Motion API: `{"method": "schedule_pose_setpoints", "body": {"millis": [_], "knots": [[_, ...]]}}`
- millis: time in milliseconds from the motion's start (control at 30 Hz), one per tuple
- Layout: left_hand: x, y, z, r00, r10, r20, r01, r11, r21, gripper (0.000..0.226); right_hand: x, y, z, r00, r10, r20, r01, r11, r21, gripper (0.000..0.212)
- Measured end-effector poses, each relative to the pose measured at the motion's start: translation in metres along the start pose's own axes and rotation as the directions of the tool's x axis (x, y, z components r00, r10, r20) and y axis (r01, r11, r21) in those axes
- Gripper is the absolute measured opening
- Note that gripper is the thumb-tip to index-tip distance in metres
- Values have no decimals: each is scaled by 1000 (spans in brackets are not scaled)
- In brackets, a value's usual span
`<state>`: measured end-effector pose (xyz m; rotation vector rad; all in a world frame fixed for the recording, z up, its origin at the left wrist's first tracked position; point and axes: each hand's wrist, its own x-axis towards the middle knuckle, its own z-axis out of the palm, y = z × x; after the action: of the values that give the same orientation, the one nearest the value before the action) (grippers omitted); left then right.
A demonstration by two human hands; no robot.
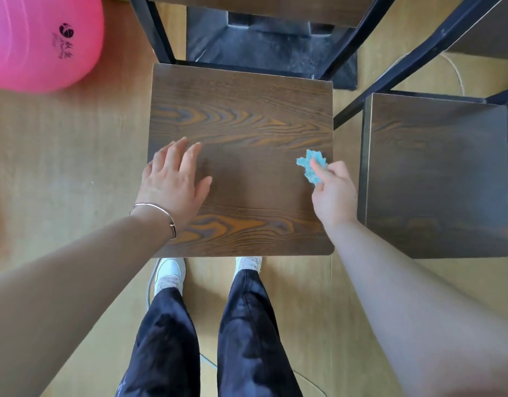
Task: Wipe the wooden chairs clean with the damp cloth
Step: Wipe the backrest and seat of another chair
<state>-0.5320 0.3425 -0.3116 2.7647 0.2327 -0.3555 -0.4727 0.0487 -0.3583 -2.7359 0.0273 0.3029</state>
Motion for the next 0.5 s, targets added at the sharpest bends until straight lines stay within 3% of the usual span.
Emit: {"method": "schedule_pose_setpoints", "body": {"millis": [300, 400, 500], "knots": [[-17, -15, -5, 992, 117, 55, -119, 992, 43, 60, -134, -40, 46, 998, -22, 60, 17, 997, 73, 59], [-21, -24, -10, 987, 150, 56, -153, 986, 59, 58, -130, -44, 42, 995, 81, 54, -88, 985, 149, 55], [-23, -38, -18, 986, 156, 53, -160, 985, 70, 57, -123, -36, 35, 953, 277, -124, -247, 946, 212, 52]]}}
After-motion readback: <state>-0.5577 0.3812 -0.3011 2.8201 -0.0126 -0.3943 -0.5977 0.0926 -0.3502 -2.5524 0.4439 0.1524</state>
